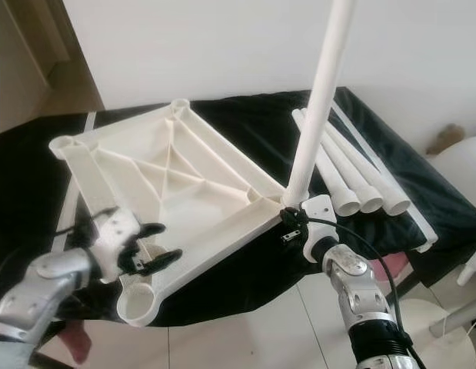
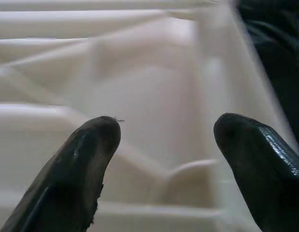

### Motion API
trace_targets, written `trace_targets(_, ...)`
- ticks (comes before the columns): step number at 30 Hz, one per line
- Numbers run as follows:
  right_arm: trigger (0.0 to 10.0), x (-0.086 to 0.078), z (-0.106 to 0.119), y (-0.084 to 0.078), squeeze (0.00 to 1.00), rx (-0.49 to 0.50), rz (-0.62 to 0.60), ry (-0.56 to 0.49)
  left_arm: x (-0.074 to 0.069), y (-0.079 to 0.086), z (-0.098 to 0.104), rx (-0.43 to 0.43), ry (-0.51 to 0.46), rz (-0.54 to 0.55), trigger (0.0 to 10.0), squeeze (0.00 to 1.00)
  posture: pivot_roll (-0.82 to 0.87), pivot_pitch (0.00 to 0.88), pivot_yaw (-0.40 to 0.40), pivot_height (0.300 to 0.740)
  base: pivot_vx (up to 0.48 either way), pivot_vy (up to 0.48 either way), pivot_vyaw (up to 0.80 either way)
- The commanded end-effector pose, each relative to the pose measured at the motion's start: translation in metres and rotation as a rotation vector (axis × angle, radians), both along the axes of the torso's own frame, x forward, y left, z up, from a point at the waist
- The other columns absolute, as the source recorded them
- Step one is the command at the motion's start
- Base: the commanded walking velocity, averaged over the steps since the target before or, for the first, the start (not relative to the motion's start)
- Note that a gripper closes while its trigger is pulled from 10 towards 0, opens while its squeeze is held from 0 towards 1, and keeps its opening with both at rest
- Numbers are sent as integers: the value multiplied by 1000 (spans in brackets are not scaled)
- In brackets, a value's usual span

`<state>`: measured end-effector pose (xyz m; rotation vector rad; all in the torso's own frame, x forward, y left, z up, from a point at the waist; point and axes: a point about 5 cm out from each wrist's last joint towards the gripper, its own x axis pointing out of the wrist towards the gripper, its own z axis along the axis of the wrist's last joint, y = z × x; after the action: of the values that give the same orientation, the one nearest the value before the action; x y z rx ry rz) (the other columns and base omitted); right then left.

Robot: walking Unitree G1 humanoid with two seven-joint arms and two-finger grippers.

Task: Building children table

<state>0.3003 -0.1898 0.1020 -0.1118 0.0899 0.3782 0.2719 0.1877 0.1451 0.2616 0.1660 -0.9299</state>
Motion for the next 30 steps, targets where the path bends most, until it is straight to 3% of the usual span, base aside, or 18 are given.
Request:
trace_targets(1, 10000, -3, -6, -9, 0, 1, -23, 21, 1, 15, 2, -4, 20, 49, 10000, 0, 67, 0, -4, 740, 0, 0, 0)
trace_targets(6, 10000, -7, -11, -10, 0, 13, -32, 30, -3, 40, 7, 69, 30, 98, 10000, 0, 65, 0, -2, 740, 0, 0, 0)
trace_targets(9, 10000, -8, -12, -10, 0, 14, -32, 31, -3, 43, 7, 77, 35, 96, 10000, 0, 65, 0, -2, 740, 0, 0, 0)
trace_targets(13, 10000, -11, -16, -7, 0, 26, -38, 40, -10, 54, -3, 223, 60, 73, 10000, 0, 67, 0, -1, 740, 0, 0, 0)
trace_targets(15, 10000, -11, -18, -5, 0, 34, -47, 43, -13, 52, -8, 275, 70, 45, 10000, 0, 67, 0, -1, 740, 0, 0, 0)
trace_targets(24, 10000, -2, -20, 3, 0, 59, -127, 58, -16, 39, -19, 323, 87, 18, 10000, 0, 75, 0, -8, 740, 0, 0, 0)
trace_targets(30, 10000, 10, -19, 21, 0, 83, -136, 81, -25, 21, -28, 362, 98, -65, 10000, 0, 77, 0, -9, 740, 0, 0, 0)
